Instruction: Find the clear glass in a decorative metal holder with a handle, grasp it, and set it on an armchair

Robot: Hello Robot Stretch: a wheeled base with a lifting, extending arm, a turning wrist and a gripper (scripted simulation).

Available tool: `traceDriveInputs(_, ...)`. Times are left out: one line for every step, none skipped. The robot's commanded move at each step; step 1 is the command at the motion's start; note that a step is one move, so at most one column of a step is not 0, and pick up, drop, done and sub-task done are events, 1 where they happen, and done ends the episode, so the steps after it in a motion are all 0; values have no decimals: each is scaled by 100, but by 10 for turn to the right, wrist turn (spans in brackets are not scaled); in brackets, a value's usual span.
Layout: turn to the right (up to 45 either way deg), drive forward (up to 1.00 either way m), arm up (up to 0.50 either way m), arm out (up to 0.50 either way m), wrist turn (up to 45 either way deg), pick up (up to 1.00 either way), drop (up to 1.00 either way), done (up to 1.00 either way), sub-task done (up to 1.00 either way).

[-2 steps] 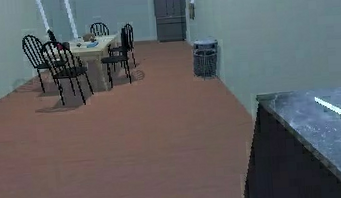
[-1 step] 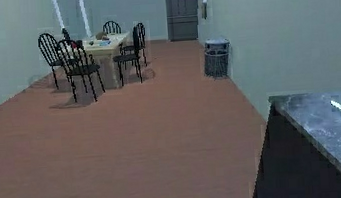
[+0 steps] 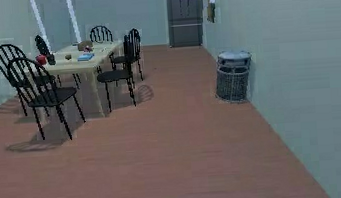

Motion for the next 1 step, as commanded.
traceDriveInputs(0, 100, 0, 0, 0, 0, 0, 0, 0)
